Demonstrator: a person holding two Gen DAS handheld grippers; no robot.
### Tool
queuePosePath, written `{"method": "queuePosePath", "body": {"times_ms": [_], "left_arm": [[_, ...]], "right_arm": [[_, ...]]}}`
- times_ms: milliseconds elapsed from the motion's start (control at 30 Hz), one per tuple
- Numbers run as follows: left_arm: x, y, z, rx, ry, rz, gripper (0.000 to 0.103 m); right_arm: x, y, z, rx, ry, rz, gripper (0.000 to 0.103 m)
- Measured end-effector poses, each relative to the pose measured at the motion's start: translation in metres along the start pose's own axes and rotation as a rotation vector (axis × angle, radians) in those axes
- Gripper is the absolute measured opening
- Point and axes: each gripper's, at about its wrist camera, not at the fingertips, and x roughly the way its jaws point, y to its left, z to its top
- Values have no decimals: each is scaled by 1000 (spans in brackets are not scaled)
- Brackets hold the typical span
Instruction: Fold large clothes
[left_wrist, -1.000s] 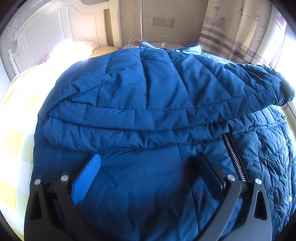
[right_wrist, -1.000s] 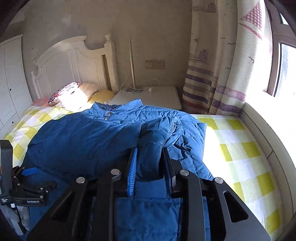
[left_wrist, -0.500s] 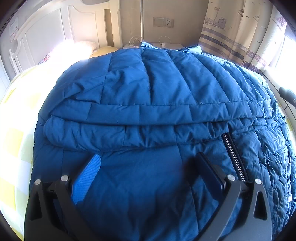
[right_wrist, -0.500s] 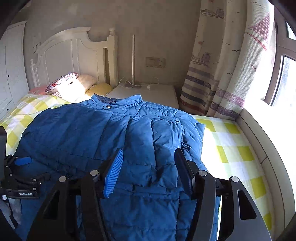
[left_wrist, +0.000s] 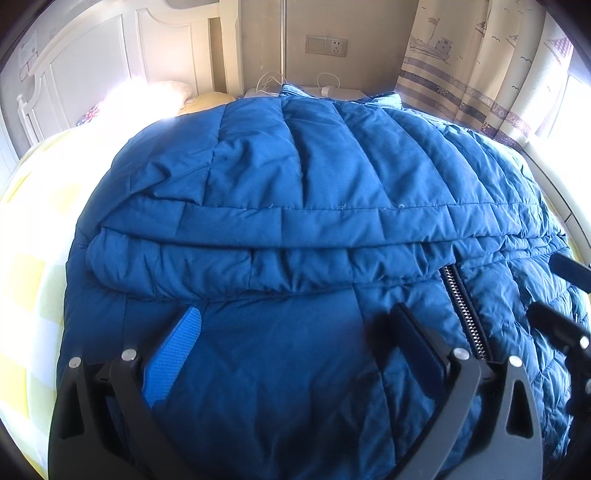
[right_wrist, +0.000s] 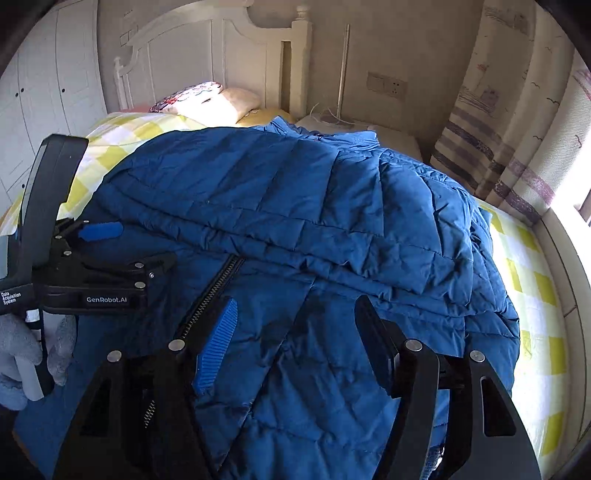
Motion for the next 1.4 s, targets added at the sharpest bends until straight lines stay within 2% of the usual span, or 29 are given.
{"method": "queuePosePath", "body": {"times_ms": [33,100,200,233,300,333,400,433,467,500,533,633,700,733,800,867,933,967,1000,1033,1100,1167,1333,1400], "left_arm": [[0,0,0,1,-1,0,101],[1,1,0,3,2,-1,101],[-2,2,1,14,13,1,101],[-10,6,-1,3,7,16,99],[-39,20,-12,-19,-62,30,101],[-49,29,-18,-28,-81,70,101],[-48,52,-28,-58,-48,157,100],[-41,67,-34,-95,-12,165,100],[-35,84,-37,-168,27,104,99],[-37,98,-38,-232,16,56,100],[-39,104,-39,-262,1,57,100],[-36,103,-38,-262,22,106,100],[-53,92,-41,-230,-46,185,98],[-63,81,-43,-193,-80,186,98],[-80,53,-49,-125,-102,96,99],[-88,17,-57,-39,-104,48,99],[-82,-21,-66,75,-72,46,100],[-72,-37,-74,139,-42,73,101],[-64,-48,-81,190,-28,133,101],[-64,-50,-85,196,-49,142,101],[-63,-38,-84,143,-23,85,101],[-64,-22,-85,84,-9,51,101],[-95,14,-110,20,-60,127,101],[-98,40,-115,-43,-45,138,101]], "right_arm": [[14,7,-5,-19,42,-20,68],[21,11,-10,-11,20,-58,75],[15,1,-9,13,50,-41,74],[7,-5,-10,8,37,-74,74],[-18,-26,-17,43,-21,-124,74],[-25,-43,-23,80,-30,-139,76],[-25,-78,-39,159,5,-181,78],[-17,-95,-50,197,50,-195,80],[-9,-108,-62,242,68,-162,85],[-8,-119,-70,297,42,-100,85],[-11,-124,-72,324,32,-77,85],[-14,-116,-71,297,27,-143,85],[-29,-98,-70,257,-14,-236,85],[-42,-86,-69,240,-48,-225,85],[-66,-57,-66,186,-116,-158,85],[-77,-23,-62,90,-132,-106,88],[-70,7,-61,-32,-84,-116,88],[-59,17,-63,-64,-28,-94,88],[-45,21,-69,-76,25,-71,88],[-33,21,-75,-67,45,-67,90],[-33,3,-79,33,39,-12,90],[-38,-4,-81,64,36,-39,90],[-68,-23,-111,134,24,-110,91],[-72,-43,-126,207,24,-116,91]]}}
